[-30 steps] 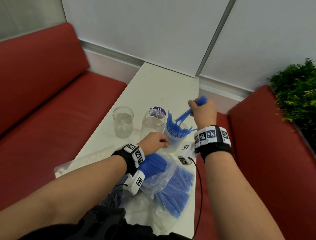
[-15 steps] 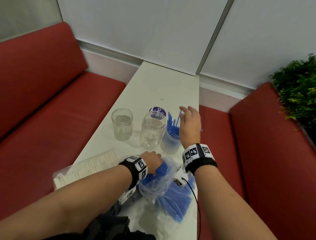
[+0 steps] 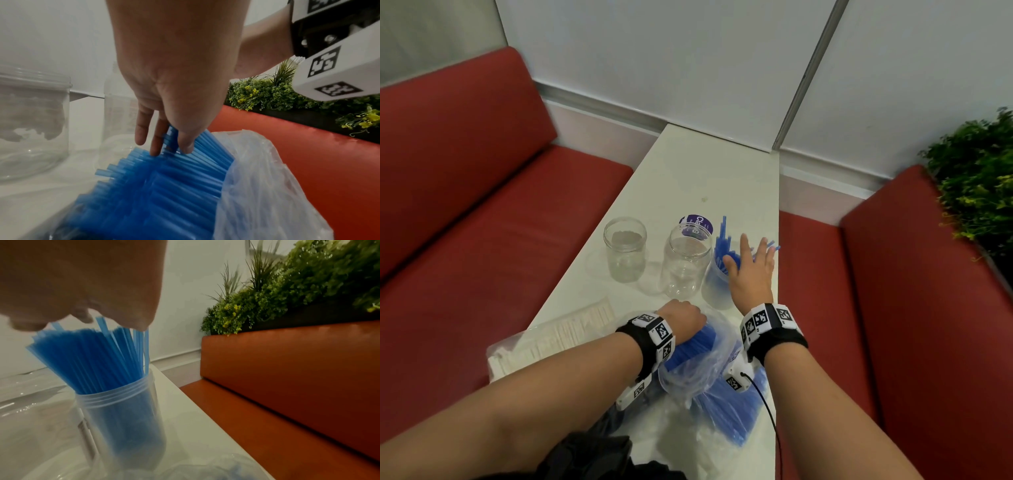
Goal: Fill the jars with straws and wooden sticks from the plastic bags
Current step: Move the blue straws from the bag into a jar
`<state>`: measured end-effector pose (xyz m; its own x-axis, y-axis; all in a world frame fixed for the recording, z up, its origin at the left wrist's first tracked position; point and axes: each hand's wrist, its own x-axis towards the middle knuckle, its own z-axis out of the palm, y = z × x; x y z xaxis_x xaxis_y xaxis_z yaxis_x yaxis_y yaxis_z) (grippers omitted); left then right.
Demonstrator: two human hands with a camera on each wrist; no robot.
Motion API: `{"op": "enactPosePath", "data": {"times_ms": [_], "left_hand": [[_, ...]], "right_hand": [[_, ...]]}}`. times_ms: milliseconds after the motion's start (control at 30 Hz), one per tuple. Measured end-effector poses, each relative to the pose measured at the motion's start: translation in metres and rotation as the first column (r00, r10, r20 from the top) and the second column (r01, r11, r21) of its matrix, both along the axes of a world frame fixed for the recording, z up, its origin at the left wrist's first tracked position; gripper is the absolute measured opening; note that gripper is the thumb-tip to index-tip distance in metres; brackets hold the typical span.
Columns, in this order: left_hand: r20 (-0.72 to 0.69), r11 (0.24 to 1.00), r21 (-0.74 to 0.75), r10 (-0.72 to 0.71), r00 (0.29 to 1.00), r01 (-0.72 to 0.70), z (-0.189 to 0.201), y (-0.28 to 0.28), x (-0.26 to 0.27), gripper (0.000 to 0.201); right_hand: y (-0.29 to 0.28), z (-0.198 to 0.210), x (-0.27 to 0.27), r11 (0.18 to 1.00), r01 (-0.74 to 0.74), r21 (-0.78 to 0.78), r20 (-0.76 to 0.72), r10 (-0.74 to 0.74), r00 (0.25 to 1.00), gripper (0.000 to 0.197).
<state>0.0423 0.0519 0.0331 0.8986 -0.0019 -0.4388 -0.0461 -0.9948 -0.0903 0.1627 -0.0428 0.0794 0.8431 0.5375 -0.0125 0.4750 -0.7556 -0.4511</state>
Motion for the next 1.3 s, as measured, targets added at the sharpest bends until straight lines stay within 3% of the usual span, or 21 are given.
{"op": "enactPosePath", "data": {"times_ms": [67, 167, 233, 300, 367, 433, 533, 600, 700, 833, 933, 1000, 1067, 1133, 1233, 1300], "left_hand": [[0.024, 1.0, -0.001, 0.011, 1.0, -0.011, 0.003, 0.001, -0.001, 0.03], [0.039, 1.0, 0.017, 0.019, 0.999, -0.02, 0.008, 0.003, -0.003, 0.032], [0.033, 1.0, 0.012, 0.025, 0.999, -0.026, 0.013, 0.005, -0.003, 0.034], [0.015, 0.999, -0.003, 0.048, 0.999, -0.048, 0.017, 0.007, -0.005, 0.035], [-0.017, 0.996, -0.024, 0.083, 0.996, -0.083, 0.022, 0.009, -0.006, 0.034], [-0.045, 0.993, -0.024, 0.114, 0.992, -0.115, 0.026, 0.009, -0.007, 0.034], [-0.052, 0.99, -0.033, 0.136, 0.989, -0.138, 0.031, 0.01, -0.011, 0.034], [-0.071, 0.989, -0.043, 0.135, 0.988, -0.138, 0.034, 0.01, -0.013, 0.033], [-0.081, 0.99, -0.066, 0.12, 0.989, -0.125, 0.043, 0.009, -0.014, 0.031], [-0.034, 0.966, -0.199, 0.163, 0.986, -0.167, 0.057, 0.021, -0.019, 0.032], [0.049, 0.889, -0.361, 0.319, 0.946, -0.281, 0.066, 0.034, -0.023, 0.046], [0.098, 0.847, -0.401, 0.419, 0.903, -0.349, 0.07, 0.042, -0.023, 0.051], [0.105, 0.774, -0.461, 0.533, 0.84, -0.434, 0.071, 0.048, -0.024, 0.048], [0.04, 0.624, -0.59, 0.656, 0.753, -0.512, 0.068, 0.051, -0.024, 0.038], [-0.175, 0.242, -0.814, 0.764, 0.62, -0.528, 0.059, 0.044, -0.022, 0.026], [-0.314, -0.005, -0.874, 0.768, 0.558, -0.485, 0.055, 0.037, -0.021, 0.026]], "right_hand": [[-0.001, 0.004, -0.002, 0.999, 0.022, 0.045, 0.009, -0.023, 1.0, 0.062], [0.001, 0.009, -0.007, 0.999, -0.021, -0.024, -0.055, 0.02, 0.998, 0.064], [0.0, 0.017, -0.013, 0.989, -0.007, 0.148, 0.154, -0.016, 0.988, 0.057], [-0.002, 0.023, -0.021, 0.919, -0.105, 0.38, 0.297, -0.013, 0.955, 0.045], [-0.005, 0.024, -0.031, 0.887, -0.184, 0.423, 0.123, 0.145, 0.982, 0.036], [-0.009, 0.018, -0.042, 0.937, -0.27, 0.22, -0.152, 0.306, 0.94, 0.036], [-0.015, -0.009, -0.054, 0.916, -0.374, -0.147, -0.382, 0.296, 0.875, 0.062], [-0.017, -0.031, -0.061, 0.872, -0.381, -0.307, -0.393, 0.249, 0.885, 0.086], [-0.018, -0.056, -0.067, 0.847, -0.323, -0.421, -0.263, 0.227, 0.938, 0.081], [-0.023, -0.078, -0.07, 0.919, -0.289, -0.267, -0.245, 0.225, 0.943, 0.012], [-0.026, -0.077, -0.071, 0.954, -0.265, -0.138, -0.211, 0.233, 0.949, 0.022], [-0.023, -0.068, -0.073, 0.98, -0.195, 0.047, -0.207, 0.2, 0.958, 0.024], [-0.019, -0.054, -0.076, 0.957, -0.102, 0.271, -0.318, 0.189, 0.929, 0.021], [-0.012, -0.033, -0.08, 0.898, -0.057, 0.436, -0.359, 0.232, 0.904, 0.018], [0.002, 0.009, -0.076, 0.796, -0.004, 0.605, -0.314, 0.244, 0.918, 0.019], [0.008, 0.042, -0.072, 0.698, 0.054, 0.714, -0.333, 0.27, 0.904, 0.019]]}}
